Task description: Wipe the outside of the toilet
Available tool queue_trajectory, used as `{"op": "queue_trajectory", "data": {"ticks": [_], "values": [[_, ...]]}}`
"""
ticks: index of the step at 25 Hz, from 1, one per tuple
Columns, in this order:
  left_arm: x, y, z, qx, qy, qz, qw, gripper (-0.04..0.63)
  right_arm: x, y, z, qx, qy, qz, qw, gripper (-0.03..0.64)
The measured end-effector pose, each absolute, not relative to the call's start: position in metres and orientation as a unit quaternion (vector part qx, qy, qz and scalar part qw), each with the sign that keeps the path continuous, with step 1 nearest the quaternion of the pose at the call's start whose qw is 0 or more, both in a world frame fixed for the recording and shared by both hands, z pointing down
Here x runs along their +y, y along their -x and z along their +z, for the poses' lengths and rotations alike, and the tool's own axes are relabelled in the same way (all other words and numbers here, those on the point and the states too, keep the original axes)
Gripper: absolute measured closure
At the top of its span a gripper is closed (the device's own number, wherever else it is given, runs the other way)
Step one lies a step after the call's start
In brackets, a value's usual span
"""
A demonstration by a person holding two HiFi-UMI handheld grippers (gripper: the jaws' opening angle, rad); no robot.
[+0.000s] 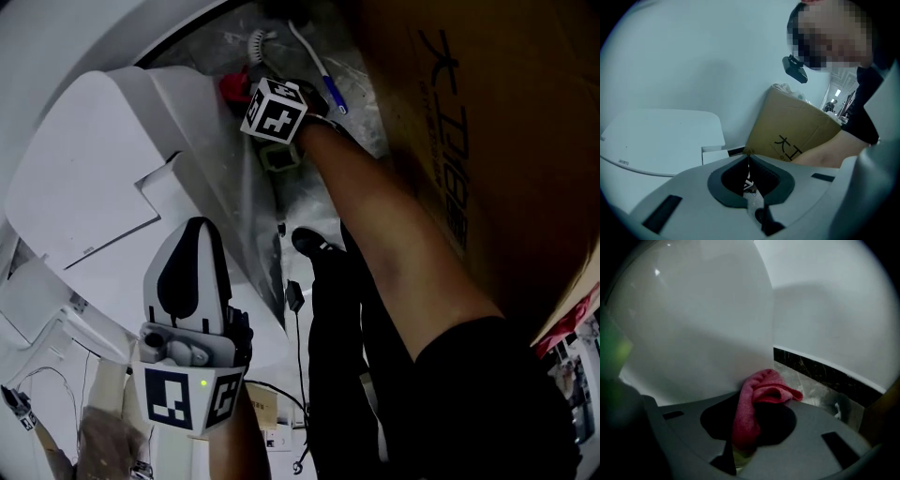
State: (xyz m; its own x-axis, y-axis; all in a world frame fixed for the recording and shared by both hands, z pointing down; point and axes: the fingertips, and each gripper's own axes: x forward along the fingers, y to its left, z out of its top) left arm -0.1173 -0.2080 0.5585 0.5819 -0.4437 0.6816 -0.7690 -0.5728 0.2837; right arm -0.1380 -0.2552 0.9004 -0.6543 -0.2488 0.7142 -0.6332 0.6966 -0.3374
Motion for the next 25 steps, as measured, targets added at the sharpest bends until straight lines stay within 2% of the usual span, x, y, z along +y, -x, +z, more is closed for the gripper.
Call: {"op": "queue_trajectory", "data": {"ticks": [25], "values": [[-0.071, 0.173, 0.551, -0.354, -0.854, 0.250, 0.289, 0.575, 0.064, 0.232, 0.938, -0.822, -0.204, 0.396, 0.354, 0.528]]}}
